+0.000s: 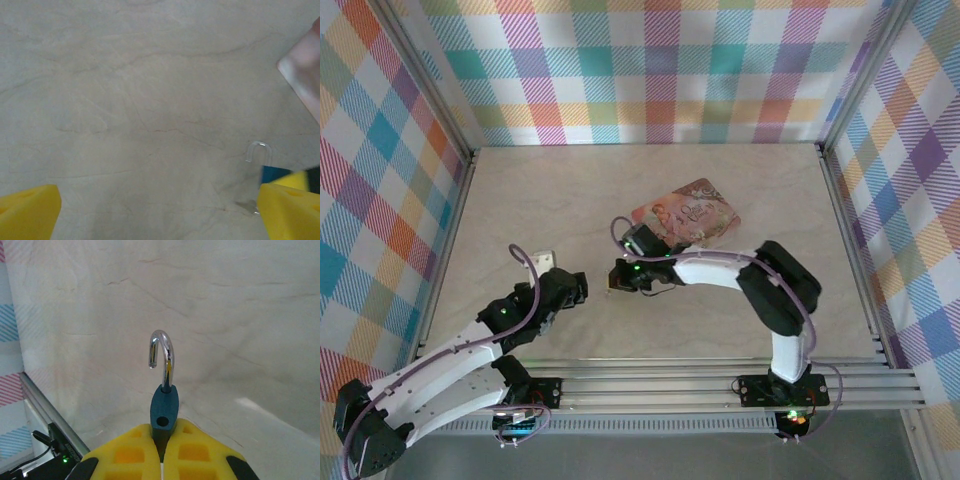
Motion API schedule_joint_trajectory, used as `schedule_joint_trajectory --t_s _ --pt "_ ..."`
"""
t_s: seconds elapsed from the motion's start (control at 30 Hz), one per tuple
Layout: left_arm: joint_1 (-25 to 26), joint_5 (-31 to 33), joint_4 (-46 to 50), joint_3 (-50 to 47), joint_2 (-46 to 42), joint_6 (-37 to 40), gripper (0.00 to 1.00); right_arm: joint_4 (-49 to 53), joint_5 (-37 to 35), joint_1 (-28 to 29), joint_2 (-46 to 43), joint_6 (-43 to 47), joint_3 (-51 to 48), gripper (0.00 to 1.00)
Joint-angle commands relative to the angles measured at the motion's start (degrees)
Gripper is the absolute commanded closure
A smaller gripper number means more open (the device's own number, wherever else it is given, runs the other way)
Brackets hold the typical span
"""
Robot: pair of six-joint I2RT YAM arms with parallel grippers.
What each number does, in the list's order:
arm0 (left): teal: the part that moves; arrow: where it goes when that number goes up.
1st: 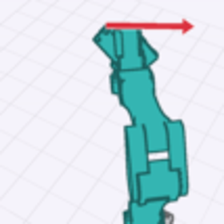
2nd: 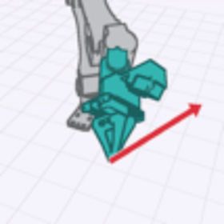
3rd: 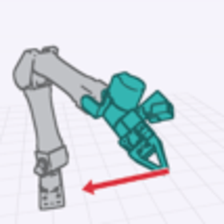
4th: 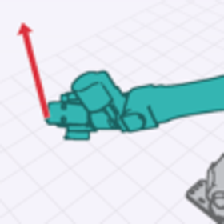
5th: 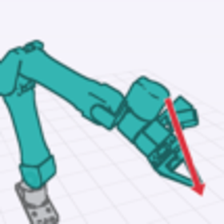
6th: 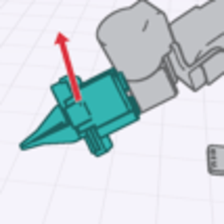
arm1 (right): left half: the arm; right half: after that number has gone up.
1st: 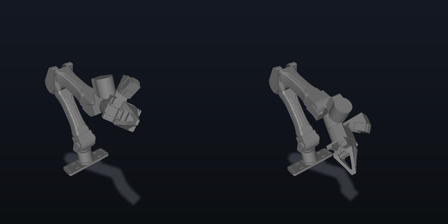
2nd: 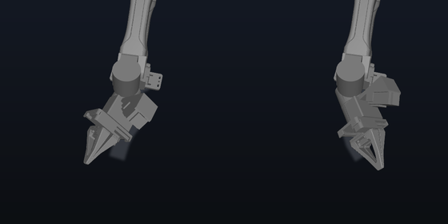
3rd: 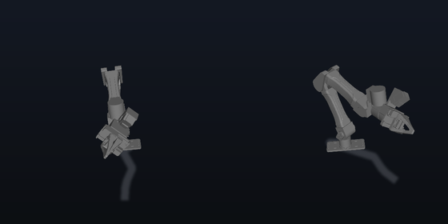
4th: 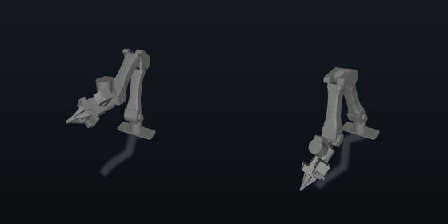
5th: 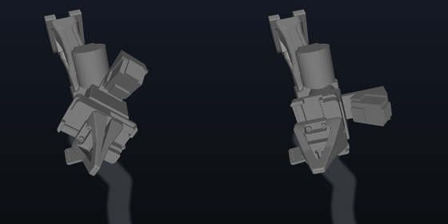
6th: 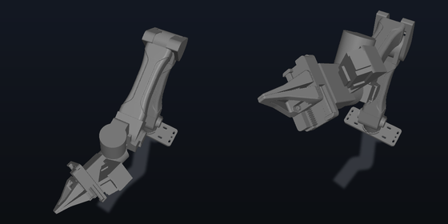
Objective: Unlock a padlock with a key
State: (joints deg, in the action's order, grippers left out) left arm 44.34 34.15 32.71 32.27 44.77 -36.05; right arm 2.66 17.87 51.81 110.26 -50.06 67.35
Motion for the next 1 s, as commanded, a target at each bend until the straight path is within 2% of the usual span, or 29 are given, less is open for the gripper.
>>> schedule_joint_trajectory --t_s 0.0,0.23,0.47,0.6,0.87,0.97 --pt "-0.7 -0.1 4.2 -1.4 -2.0 -2.2 0.00 -2.9 3.8 2.7 3.4 -2.2 4.0 1.00" --pt "-0.9 2.0 6.2 -3.3 -5.7 -4.1 0.00 -8.2 7.8 7.3 8.7 -6.8 4.4 1.00" --pt "-1.2 3.4 5.4 -3.5 -7.1 -4.3 0.00 -8.4 8.6 11.9 11.1 -8.9 4.7 0.99" --pt "-1.3 3.1 5.2 -3.5 -6.6 -4.4 0.00 -6.0 6.3 11.9 9.8 -7.8 5.1 0.91" --pt "-1.3 2.8 5.9 -4.1 -6.8 -5.6 0.00 -7.3 3.9 12.0 7.4 -8.1 2.6 0.65" --pt "-1.3 2.4 6.0 -4.1 -7.0 -5.3 0.00 -7.2 1.5 12.0 4.8 -7.6 1.0 0.60"
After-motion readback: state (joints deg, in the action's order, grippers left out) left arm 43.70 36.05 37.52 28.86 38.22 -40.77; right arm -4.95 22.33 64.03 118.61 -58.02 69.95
